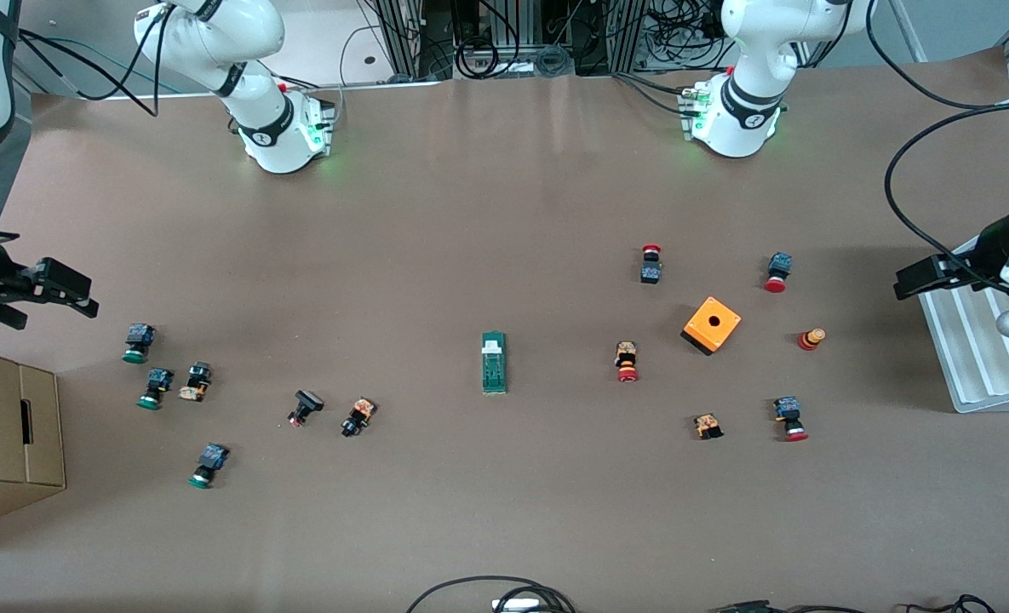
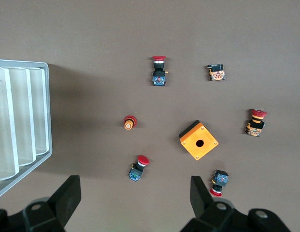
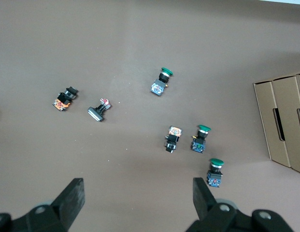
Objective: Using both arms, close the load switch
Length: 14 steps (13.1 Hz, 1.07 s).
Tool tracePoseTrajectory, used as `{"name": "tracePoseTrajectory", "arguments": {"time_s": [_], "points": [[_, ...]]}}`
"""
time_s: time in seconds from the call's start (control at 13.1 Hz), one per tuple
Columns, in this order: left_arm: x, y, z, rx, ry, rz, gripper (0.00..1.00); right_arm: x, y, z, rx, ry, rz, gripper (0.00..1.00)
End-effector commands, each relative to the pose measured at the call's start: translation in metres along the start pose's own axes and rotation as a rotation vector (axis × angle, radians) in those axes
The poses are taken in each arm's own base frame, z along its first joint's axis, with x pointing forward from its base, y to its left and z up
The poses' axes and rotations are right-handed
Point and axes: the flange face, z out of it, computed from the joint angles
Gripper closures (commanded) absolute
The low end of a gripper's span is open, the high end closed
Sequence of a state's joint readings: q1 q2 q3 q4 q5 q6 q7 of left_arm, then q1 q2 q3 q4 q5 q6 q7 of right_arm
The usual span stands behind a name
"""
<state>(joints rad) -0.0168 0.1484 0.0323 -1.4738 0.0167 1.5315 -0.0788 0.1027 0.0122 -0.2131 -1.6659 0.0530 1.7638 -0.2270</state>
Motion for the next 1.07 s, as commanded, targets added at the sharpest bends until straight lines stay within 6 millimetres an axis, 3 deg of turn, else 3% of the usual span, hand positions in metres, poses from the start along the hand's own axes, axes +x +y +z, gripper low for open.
{"name": "tracePoseTrajectory", "arguments": {"time_s": [0.0, 0.38, 0.69, 0.84, 0.99], "points": [[-0.003, 0.012, -0.01, 0.015, 0.022, 0.047, 0.0, 0.001, 0.0, -0.007, -0.026, 0.013, -0.007, 0.0], [-0.007, 0.048, -0.05, 0.031, 0.11, 0.217, 0.0, 0.001, 0.0, -0.007, -0.026, 0.013, -0.005, 0.0], [-0.014, 0.056, -0.069, 0.019, 0.156, 0.237, 0.0, 0.001, 0.0, -0.007, -0.026, 0.013, -0.005, 0.0], [-0.033, 0.082, -0.083, -0.029, 0.163, 0.191, 0.0, 0.001, 0.0, -0.006, -0.026, 0.01, -0.007, 0.0], [-0.061, 0.124, -0.1, -0.047, 0.177, 0.146, 0.0, 0.001, 0.001, -0.006, -0.025, 0.008, -0.005, 0.0]]}}
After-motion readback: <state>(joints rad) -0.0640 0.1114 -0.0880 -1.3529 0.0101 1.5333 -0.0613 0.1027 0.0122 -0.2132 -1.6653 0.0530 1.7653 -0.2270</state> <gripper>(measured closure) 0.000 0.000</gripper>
